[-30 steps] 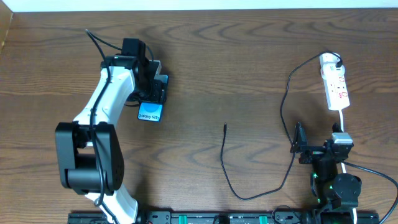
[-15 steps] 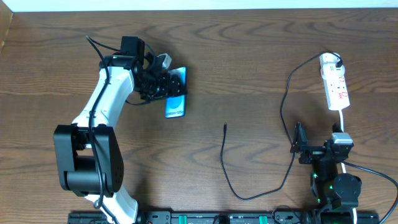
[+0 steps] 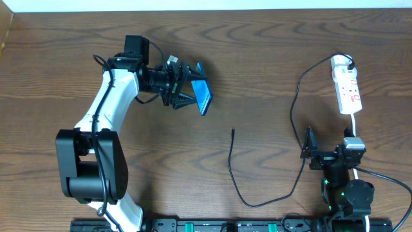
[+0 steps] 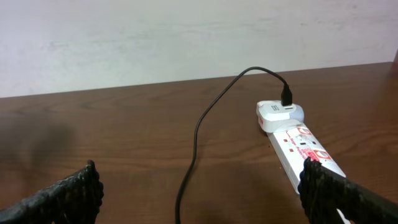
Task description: Plug charger to phone and switch on socket
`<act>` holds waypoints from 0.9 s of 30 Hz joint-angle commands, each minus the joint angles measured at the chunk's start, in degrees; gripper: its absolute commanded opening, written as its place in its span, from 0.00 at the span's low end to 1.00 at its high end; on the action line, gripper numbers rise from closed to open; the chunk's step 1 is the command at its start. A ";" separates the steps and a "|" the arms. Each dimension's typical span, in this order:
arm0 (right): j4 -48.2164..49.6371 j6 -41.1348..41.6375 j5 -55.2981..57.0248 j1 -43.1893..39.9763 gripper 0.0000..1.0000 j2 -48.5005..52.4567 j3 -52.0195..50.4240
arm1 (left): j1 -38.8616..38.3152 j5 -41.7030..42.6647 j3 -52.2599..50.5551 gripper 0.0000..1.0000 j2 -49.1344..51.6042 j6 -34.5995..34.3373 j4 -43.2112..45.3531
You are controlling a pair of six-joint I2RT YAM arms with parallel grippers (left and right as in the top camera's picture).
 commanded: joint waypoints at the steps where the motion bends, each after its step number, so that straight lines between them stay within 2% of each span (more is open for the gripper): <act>1: -0.22 0.48 0.28 0.55 0.99 -0.39 -0.15 | -0.07 6.95 1.40 0.07 -1.31 -11.41 0.28; 12: -0.22 0.48 0.28 0.55 0.99 -0.39 -0.13 | -0.02 9.66 1.40 0.08 -1.31 -27.54 1.66; 18: -0.22 0.46 0.28 0.55 0.99 -0.39 -0.15 | -0.02 14.23 1.40 0.07 -1.31 -30.53 2.84; 27: -0.22 0.48 0.28 0.55 0.99 -0.39 -0.15 | 0.00 14.62 1.40 0.07 -1.31 -33.88 2.84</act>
